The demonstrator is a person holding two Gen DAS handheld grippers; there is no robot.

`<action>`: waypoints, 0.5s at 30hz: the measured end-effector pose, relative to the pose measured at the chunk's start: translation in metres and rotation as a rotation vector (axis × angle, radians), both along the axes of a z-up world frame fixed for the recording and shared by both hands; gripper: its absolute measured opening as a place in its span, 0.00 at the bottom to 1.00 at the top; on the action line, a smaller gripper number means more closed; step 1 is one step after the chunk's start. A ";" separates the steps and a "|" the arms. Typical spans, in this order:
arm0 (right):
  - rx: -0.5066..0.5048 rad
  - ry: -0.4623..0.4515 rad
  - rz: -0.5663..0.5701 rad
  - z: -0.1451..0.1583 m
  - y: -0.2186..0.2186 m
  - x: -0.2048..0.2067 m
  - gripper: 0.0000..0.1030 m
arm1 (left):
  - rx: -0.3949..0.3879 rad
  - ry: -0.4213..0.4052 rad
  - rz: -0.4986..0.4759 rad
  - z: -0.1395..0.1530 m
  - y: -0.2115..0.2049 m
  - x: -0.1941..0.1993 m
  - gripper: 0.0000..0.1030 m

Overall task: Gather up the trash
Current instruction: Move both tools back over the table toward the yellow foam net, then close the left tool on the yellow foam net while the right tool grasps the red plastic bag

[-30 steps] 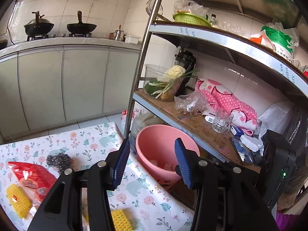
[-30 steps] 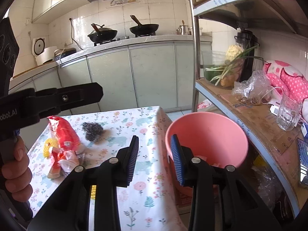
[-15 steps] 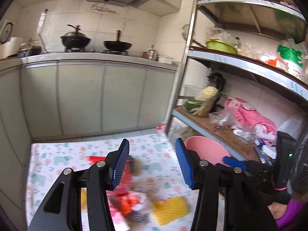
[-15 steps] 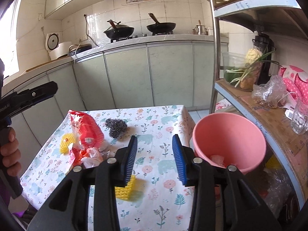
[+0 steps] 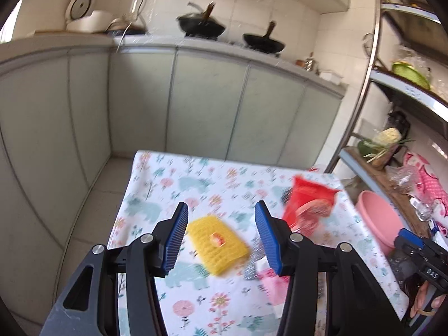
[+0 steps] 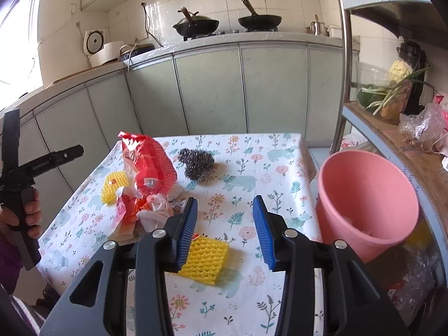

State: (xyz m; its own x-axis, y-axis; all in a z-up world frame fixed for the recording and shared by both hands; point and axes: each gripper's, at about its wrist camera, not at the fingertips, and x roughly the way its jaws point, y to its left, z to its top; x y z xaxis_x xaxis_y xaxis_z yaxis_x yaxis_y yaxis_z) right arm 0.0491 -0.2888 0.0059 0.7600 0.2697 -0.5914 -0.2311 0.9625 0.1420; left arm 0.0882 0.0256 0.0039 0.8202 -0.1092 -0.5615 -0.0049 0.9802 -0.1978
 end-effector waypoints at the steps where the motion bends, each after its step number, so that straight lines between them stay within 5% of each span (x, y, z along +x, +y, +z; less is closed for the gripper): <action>1: 0.001 0.008 0.004 -0.002 0.001 0.000 0.41 | -0.009 0.029 0.007 -0.007 0.004 0.004 0.47; 8: 0.006 0.048 0.039 -0.014 0.008 0.004 0.41 | -0.076 0.217 0.016 -0.053 0.009 0.027 0.47; 15: 0.012 0.065 0.062 -0.017 0.013 0.010 0.41 | -0.069 0.248 0.004 -0.068 0.000 0.038 0.47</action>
State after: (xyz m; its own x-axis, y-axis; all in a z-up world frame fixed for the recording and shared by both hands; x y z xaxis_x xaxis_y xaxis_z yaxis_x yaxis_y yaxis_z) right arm 0.0592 -0.2762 -0.0110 0.7017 0.3229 -0.6351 -0.2806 0.9446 0.1702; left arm 0.1263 0.0258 -0.0640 0.6585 -0.1513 -0.7372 -0.0656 0.9643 -0.2564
